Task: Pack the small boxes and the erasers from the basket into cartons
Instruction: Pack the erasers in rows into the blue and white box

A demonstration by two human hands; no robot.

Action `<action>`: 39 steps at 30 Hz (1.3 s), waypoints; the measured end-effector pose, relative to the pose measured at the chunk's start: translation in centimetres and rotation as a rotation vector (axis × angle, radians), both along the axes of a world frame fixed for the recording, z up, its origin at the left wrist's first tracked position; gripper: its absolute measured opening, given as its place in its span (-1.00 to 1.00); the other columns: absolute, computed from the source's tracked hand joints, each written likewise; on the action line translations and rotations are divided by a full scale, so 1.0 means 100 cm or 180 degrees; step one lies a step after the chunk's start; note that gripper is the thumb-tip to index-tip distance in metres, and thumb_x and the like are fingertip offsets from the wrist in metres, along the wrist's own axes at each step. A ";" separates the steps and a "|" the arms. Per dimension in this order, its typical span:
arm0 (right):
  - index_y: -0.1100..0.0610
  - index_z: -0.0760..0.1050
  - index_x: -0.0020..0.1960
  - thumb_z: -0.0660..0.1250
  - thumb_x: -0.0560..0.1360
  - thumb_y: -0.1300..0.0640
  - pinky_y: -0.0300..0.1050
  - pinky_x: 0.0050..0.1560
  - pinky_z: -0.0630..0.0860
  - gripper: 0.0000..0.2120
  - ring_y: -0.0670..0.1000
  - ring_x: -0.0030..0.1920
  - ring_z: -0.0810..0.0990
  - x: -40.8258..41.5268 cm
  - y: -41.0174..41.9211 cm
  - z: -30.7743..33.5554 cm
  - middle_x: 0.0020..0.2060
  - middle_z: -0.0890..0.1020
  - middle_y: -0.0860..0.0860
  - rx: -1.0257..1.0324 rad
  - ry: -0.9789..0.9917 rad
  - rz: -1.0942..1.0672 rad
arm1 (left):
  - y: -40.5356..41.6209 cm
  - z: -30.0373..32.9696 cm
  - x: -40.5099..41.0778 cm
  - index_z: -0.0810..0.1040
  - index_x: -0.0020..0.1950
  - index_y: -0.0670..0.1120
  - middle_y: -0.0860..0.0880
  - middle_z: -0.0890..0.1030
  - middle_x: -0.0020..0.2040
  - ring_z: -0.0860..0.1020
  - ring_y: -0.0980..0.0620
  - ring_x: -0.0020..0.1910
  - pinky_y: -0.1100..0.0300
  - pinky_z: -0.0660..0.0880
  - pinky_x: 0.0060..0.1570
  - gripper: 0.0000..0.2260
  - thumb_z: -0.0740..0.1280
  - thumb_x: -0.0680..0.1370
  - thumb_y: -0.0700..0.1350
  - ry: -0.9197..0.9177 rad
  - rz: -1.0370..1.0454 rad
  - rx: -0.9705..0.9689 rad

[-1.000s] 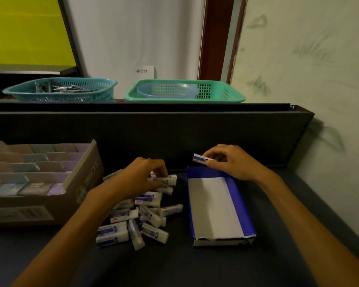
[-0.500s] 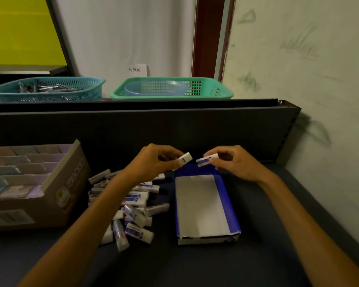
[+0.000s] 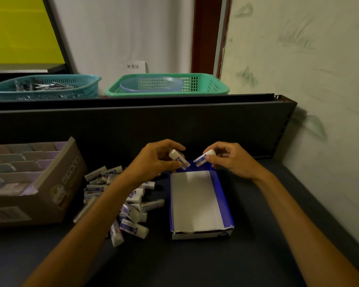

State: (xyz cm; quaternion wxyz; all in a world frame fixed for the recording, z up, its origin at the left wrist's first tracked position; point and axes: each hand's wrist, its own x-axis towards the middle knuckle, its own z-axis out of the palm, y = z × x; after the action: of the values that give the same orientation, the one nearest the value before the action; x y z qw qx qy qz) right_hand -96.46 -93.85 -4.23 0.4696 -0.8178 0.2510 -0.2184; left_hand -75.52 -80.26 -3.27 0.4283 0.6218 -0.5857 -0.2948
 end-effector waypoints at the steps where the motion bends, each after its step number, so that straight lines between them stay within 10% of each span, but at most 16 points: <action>1: 0.10 0.51 0.14 0.34 0.50 0.15 -0.26 -0.11 0.58 -0.79 -0.10 0.04 0.62 0.000 0.001 0.000 0.04 0.60 -0.03 0.0030 -0.0016 -0.0011 | 0.001 -0.001 0.000 0.52 0.12 0.05 0.07 0.60 0.04 0.59 0.19 0.04 0.22 0.59 -0.07 -0.73 0.37 0.47 -0.21 0.0027 0.0039 -0.0013; 31: -0.06 0.30 0.43 0.22 0.58 0.10 -0.26 -0.05 0.58 -0.57 -0.10 0.06 0.60 0.013 0.009 -0.001 0.07 0.55 -0.09 0.0320 -0.0428 -0.0406 | 0.001 -0.013 -0.014 0.51 0.15 0.08 0.19 0.51 0.04 0.50 0.23 0.02 0.40 0.47 -0.09 -0.76 0.36 0.49 -0.11 -0.1066 0.0445 -0.0428; 39: 0.06 0.43 0.16 0.39 0.47 0.24 -0.13 0.04 0.59 -0.69 -0.08 0.13 0.59 0.017 0.007 -0.004 0.06 0.64 -0.01 0.0240 -0.0235 -0.0218 | -0.011 -0.014 -0.015 0.53 0.17 0.01 0.10 0.56 0.06 0.47 0.26 -0.04 0.47 0.36 -0.18 -0.75 0.37 0.50 -0.11 -0.1452 0.0398 -0.0433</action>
State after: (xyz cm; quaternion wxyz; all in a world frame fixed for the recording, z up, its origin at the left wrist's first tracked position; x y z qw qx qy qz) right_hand -94.74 -93.14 -4.67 0.5013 -0.7818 0.2694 -0.2547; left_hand -77.04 -81.39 -4.64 0.3433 0.6770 -0.6462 -0.0796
